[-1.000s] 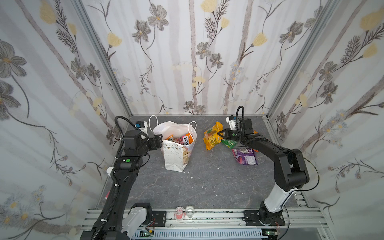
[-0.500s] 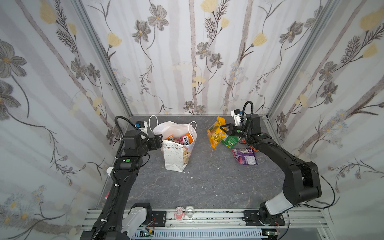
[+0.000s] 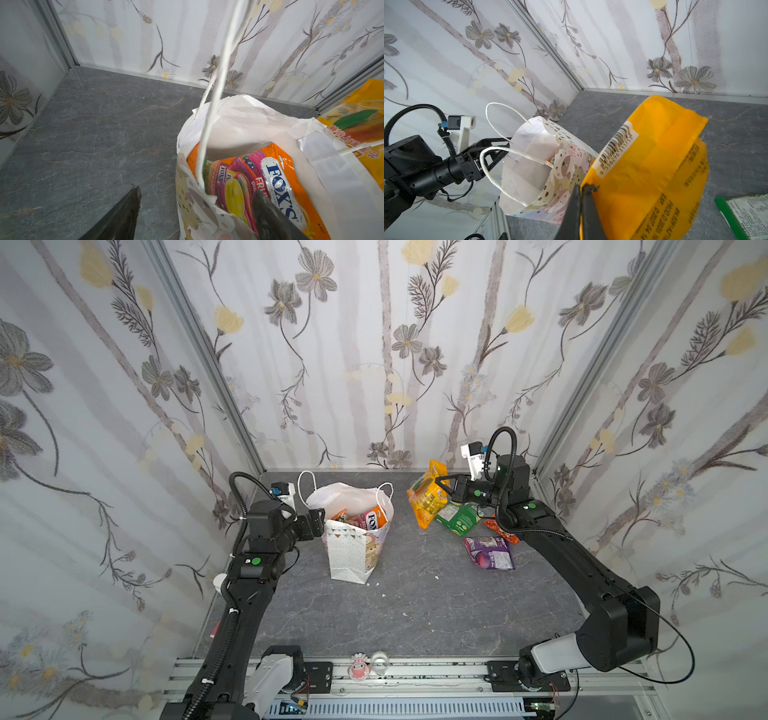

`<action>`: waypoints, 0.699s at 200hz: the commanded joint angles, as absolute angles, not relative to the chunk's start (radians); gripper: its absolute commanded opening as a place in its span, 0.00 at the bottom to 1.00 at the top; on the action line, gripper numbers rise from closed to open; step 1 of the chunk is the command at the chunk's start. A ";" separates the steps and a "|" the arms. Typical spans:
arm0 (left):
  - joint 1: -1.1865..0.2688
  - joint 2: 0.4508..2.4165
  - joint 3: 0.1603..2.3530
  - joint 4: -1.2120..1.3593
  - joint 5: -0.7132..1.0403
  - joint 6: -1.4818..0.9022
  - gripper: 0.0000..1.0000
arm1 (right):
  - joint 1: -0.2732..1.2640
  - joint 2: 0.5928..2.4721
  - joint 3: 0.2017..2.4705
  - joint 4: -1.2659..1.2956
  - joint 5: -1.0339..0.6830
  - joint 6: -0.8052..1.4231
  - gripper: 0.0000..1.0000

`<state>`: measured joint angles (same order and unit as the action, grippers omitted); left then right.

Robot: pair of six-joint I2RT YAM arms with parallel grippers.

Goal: Place the snacks into the paper bag

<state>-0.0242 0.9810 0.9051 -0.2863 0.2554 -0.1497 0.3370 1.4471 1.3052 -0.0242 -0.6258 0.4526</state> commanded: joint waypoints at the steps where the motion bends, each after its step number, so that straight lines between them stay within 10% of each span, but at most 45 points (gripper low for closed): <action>1: -0.024 0.977 0.904 -0.262 0.259 -0.141 0.84 | 0.352 1.431 1.353 0.020 -0.610 0.433 0.00; 140: -0.023 0.969 0.900 -0.263 0.267 -0.139 0.84 | 0.447 1.497 1.690 -0.100 -0.564 0.405 0.00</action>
